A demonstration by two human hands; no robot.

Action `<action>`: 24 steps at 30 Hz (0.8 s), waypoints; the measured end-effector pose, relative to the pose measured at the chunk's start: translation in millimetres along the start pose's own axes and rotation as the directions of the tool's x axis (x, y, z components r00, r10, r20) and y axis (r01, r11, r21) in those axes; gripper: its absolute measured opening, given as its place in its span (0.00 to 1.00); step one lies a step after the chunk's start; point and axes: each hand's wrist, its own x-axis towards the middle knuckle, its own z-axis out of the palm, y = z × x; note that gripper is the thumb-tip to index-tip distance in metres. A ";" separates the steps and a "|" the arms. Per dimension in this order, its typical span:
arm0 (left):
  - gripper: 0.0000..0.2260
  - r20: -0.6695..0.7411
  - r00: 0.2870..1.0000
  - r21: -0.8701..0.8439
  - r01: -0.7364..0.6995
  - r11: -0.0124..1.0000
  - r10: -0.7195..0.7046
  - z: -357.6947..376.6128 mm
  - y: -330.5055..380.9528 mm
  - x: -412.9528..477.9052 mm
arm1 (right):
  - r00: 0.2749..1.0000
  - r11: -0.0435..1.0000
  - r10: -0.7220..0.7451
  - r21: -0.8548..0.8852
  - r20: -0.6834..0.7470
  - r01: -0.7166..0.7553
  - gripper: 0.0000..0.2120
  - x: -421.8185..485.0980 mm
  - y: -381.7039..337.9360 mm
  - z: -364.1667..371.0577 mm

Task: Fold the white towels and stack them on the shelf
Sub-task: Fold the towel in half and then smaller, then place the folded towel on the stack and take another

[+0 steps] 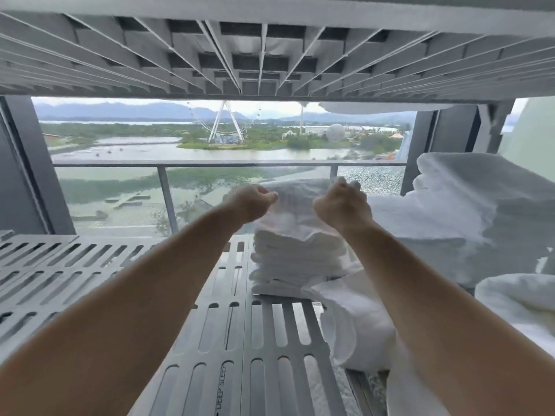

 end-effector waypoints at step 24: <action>0.22 0.172 0.982 0.117 -0.096 0.988 0.076 73.1 -32.9 95.4 | 0.947 0.940 -0.144 -0.260 0.288 0.222 0.31 63.7 22.2 78.0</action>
